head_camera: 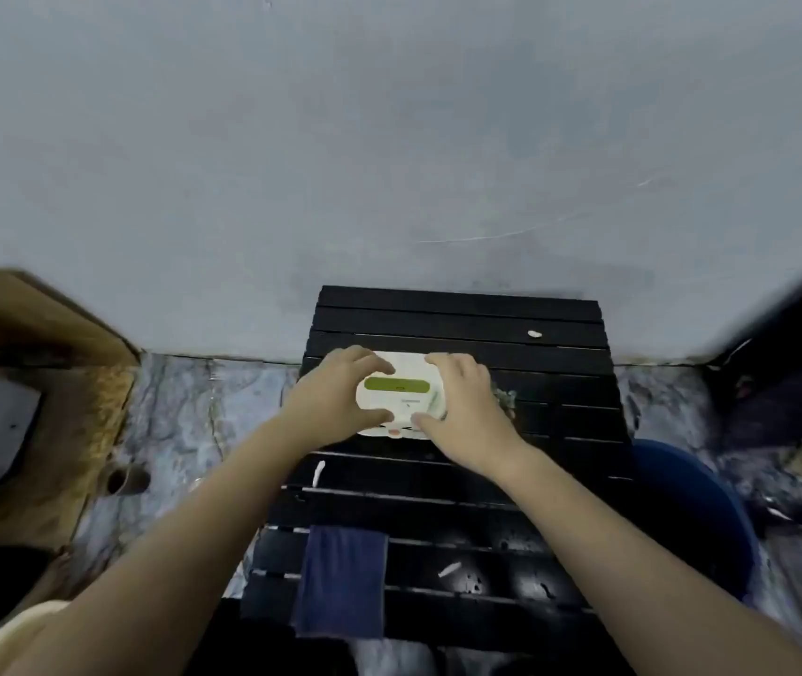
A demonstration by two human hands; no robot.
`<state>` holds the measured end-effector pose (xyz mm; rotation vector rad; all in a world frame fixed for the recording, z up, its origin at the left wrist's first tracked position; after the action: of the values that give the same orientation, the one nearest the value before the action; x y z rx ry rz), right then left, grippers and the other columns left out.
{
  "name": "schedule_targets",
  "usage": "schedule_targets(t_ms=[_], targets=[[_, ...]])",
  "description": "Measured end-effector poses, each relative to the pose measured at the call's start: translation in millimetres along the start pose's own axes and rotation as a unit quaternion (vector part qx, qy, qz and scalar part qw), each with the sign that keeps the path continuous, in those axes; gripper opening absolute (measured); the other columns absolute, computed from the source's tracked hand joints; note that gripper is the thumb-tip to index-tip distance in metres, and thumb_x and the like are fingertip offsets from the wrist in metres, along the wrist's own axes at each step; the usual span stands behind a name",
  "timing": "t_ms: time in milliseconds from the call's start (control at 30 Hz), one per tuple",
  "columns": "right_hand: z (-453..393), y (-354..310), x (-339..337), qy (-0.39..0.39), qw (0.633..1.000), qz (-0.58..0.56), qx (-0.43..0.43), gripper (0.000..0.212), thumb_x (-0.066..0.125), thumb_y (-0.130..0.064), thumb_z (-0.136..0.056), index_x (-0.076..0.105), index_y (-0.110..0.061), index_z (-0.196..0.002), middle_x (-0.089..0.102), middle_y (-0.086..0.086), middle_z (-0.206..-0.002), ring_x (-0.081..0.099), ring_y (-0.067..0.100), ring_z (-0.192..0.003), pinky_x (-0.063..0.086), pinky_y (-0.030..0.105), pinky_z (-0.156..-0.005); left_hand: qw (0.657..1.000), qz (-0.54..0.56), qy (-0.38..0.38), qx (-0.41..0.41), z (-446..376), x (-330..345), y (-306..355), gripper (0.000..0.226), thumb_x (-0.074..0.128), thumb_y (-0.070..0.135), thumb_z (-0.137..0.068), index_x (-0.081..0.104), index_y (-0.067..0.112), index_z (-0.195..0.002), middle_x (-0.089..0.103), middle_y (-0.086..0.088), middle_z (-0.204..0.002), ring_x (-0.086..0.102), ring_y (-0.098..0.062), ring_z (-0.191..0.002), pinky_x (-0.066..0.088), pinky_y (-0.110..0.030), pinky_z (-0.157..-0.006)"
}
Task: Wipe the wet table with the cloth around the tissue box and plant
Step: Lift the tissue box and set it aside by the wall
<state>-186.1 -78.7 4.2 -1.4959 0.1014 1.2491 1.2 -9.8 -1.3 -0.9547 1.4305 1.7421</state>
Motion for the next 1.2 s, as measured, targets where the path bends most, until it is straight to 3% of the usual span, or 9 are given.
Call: schedule_targets(t_ms=[100, 167, 300, 367, 433, 533, 733, 900, 1200], targets=[[-14.2, 38.0, 48.0, 0.005, 0.999, -0.041, 0.009, 0.093, 0.075, -0.040, -0.080, 0.017, -0.029, -0.151, 0.007, 0.001, -0.158, 0.002, 0.021, -0.145, 0.020, 0.038, -0.116, 0.999, 0.004, 0.031, 0.008, -6.7, 50.7, -41.3, 0.088, 0.080, 0.058, -0.066, 0.042, 0.041, -0.143, 0.029, -0.002, -0.158, 0.035, -0.027, -0.138, 0.039, -0.048, -0.110], [-23.4, 61.9, 81.9, 0.012, 0.999, -0.033, 0.004, 0.104, 0.075, -0.047, -0.079, 0.003, -0.035, -0.153, -0.011, 0.002, -0.161, -0.013, 0.024, -0.148, 0.013, 0.045, -0.119, 0.998, 0.032, 0.049, 0.011, -9.6, 80.9, -67.0, 0.100, 0.080, 0.067, -0.063, 0.031, 0.047, -0.148, 0.012, -0.003, -0.164, 0.028, -0.027, -0.143, 0.035, -0.045, -0.113], [-42.5, 93.7, 124.8, 0.088, 0.995, -0.046, -0.024, 0.107, 0.078, -0.043, -0.079, 0.000, -0.038, -0.152, -0.023, 0.001, -0.160, -0.012, 0.029, -0.150, 0.019, 0.052, -0.120, 0.981, 0.149, 0.120, 0.015, -11.9, 121.9, -92.1, 0.106, 0.089, 0.053, -0.062, 0.031, 0.044, -0.150, 0.004, -0.001, -0.165, 0.013, 0.001, -0.148, 0.031, -0.030, -0.115], [-48.7, 103.5, 136.4, 0.113, 0.988, -0.099, -0.042, 0.109, 0.081, -0.036, -0.078, 0.000, -0.040, -0.151, -0.020, -0.004, -0.160, -0.004, 0.025, -0.151, 0.026, 0.045, -0.118, 0.970, 0.183, 0.158, 0.023, -11.3, 138.1, -99.7, 0.104, 0.091, 0.042, -0.065, 0.033, 0.037, -0.151, 0.016, -0.001, -0.163, 0.013, -0.007, -0.152, 0.033, -0.040, -0.117], [-50.8, 109.9, 142.7, 0.137, 0.979, -0.141, -0.052, 0.111, 0.082, -0.037, -0.076, 0.000, -0.040, -0.150, -0.011, -0.007, -0.161, 0.003, 0.018, -0.151, 0.028, 0.034, -0.116, 0.956, 0.217, 0.194, 0.032, -10.7, 147.8, -104.0, 0.098, 0.092, 0.032, -0.068, 0.038, 0.030, -0.150, 0.032, 0.002, -0.156, 0.031, -0.018, -0.146, 0.047, -0.047, -0.106], [-51.0, 118.1, 149.7, 0.164, 0.972, -0.154, -0.063, 0.106, 0.082, -0.040, -0.075, 0.008, -0.035, -0.151, -0.003, -0.010, -0.161, 0.007, 0.010, -0.150, 0.025, 0.023, -0.111, 0.946, 0.247, 0.208, 0.034, -11.0, 152.8, -107.6, 0.091, 0.091, 0.027, -0.069, 0.043, 0.028, -0.146, 0.045, 0.007, -0.146, 0.047, -0.021, -0.134, 0.058, -0.041, -0.089], [-50.1, 124.9, 150.8, 0.182, 0.964, -0.181, -0.068, 0.100, 0.085, -0.046, -0.070, 0.020, -0.042, -0.147, 0.007, -0.018, -0.158, 0.019, 0.003, -0.145, 0.029, 0.016, -0.108, 0.939, 0.280, 0.199, 0.026, -11.4, 156.8, -115.2, 0.089, 0.091, 0.024, -0.068, 0.045, 0.034, -0.144, 0.052, 0.009, -0.140, 0.055, -0.017, -0.128, 0.058, -0.036, -0.092], [-49.2, 124.5, 149.4, 0.187, 0.964, -0.177, -0.063, 0.099, 0.085, -0.048, -0.068, 0.024, -0.043, -0.145, 0.012, -0.018, -0.158, 0.026, -0.008, -0.132, 0.026, -0.006, -0.091, 0.925, 0.323, 0.198, 0.025, -9.4, 157.5, -112.1, 0.086, 0.092, 0.022, -0.067, 0.049, 0.037, -0.140, 0.058, 0.014, -0.133, 0.059, -0.011, -0.123, 0.057, -0.032, -0.093], [-44.3, 121.1, 144.9, 0.203, 0.960, -0.177, -0.078, 0.096, 0.088, -0.027, -0.066, 0.032, -0.029, -0.144, 0.032, -0.007, -0.149, 0.043, 0.008, -0.126, 0.041, 0.022, -0.102, 0.924, 0.326, 0.196, 0.023, -1.2, 156.1, -103.2, 0.086, 0.092, 0.024, -0.066, 0.047, 0.046, -0.136, 0.058, 0.017, -0.129, 0.063, -0.010, -0.115, 0.057, -0.032, -0.093]])
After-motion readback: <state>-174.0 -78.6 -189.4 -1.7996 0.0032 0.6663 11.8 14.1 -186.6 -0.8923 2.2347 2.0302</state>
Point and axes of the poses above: each hand's wrist, its own z-axis away from the middle knuckle, its own x-axis out of the palm, y = z × x, the point moved 1 cm from there along -z, towards the middle knuckle
